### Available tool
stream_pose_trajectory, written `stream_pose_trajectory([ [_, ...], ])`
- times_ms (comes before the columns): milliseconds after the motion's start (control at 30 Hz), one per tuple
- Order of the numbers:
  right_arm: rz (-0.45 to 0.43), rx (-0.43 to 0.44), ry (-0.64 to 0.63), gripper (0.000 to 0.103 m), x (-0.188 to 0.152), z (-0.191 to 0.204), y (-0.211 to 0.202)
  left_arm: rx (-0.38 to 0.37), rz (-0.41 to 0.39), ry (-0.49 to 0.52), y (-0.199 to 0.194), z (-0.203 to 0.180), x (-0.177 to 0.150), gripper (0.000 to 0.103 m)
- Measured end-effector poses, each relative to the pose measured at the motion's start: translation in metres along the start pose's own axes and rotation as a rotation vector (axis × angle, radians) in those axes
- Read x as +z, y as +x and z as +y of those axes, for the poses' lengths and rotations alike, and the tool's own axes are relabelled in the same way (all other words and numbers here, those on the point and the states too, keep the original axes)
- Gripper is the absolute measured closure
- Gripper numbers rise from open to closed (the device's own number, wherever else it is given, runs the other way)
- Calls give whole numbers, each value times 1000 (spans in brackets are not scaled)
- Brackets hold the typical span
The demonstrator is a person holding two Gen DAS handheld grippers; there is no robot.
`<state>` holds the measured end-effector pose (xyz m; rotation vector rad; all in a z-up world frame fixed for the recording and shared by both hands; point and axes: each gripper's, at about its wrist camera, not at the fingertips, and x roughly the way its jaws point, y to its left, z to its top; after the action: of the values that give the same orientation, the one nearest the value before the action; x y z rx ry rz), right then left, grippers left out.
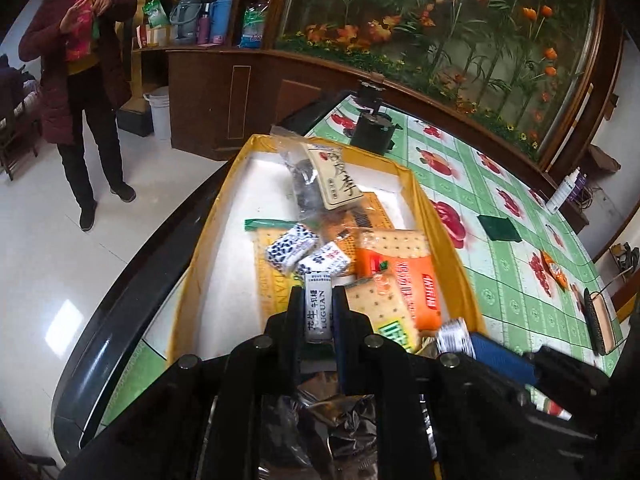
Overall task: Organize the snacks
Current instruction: 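Open the left gripper to drop its candy while the right releases the white candy, then move both open grippers back over the snacks on the table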
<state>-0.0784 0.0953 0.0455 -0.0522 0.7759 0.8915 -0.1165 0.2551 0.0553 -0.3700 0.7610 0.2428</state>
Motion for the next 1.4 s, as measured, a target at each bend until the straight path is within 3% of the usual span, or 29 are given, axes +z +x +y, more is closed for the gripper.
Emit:
stream_pose_trajectory([
  [267,42,27,38,75,12,-3,13,21,-2,33,4,11,-5,90],
  [400,-19,25,40,42,17,-8,-8,18,-15,33,0,11,-5,90],
  [500,-89,21,15,28,23,-9,-31,26,-42,42,-9,7,-3,90],
  [533,-117,-24,-6,18,25,-8,-41,29,-53,46,-13,5,-2,89],
  [600,-145,-112,-30,9,29,-7,-53,25,-78,61,-22,-1,-1,89],
  [733,-261,-246,-32,0,30,-15,-89,-10,-117,98,-38,-20,0,81],
  [800,-338,-215,-40,0,25,-22,-108,-31,-134,122,-43,-33,1,76],
  [867,-324,-68,11,0,23,-43,-118,-56,-136,151,-47,-47,1,76],
  [900,-289,-35,78,0,23,-59,-118,-68,-134,162,-48,-53,2,76],
  [967,-198,-75,119,0,24,-79,-111,-102,-115,187,-46,-68,3,76],
  [1000,-178,-67,131,5,22,-89,-109,-112,-109,195,-45,-73,3,77],
  [1100,-174,-15,288,18,13,-136,-111,-133,-82,239,-40,-97,2,76],
  [1167,-191,-69,316,22,11,-158,-118,-155,-64,271,-35,-116,2,77],
  [1233,-219,-101,360,37,7,-179,-129,-189,-27,297,-29,-135,4,74],
  [1300,-239,-69,441,43,4,-204,-137,-222,22,325,-20,-159,7,63],
  [1333,-239,-52,493,53,1,-222,-140,-231,35,337,-16,-168,9,59],
  [1400,-190,-31,551,68,1,-248,-142,-241,71,365,-5,-192,17,40],
])
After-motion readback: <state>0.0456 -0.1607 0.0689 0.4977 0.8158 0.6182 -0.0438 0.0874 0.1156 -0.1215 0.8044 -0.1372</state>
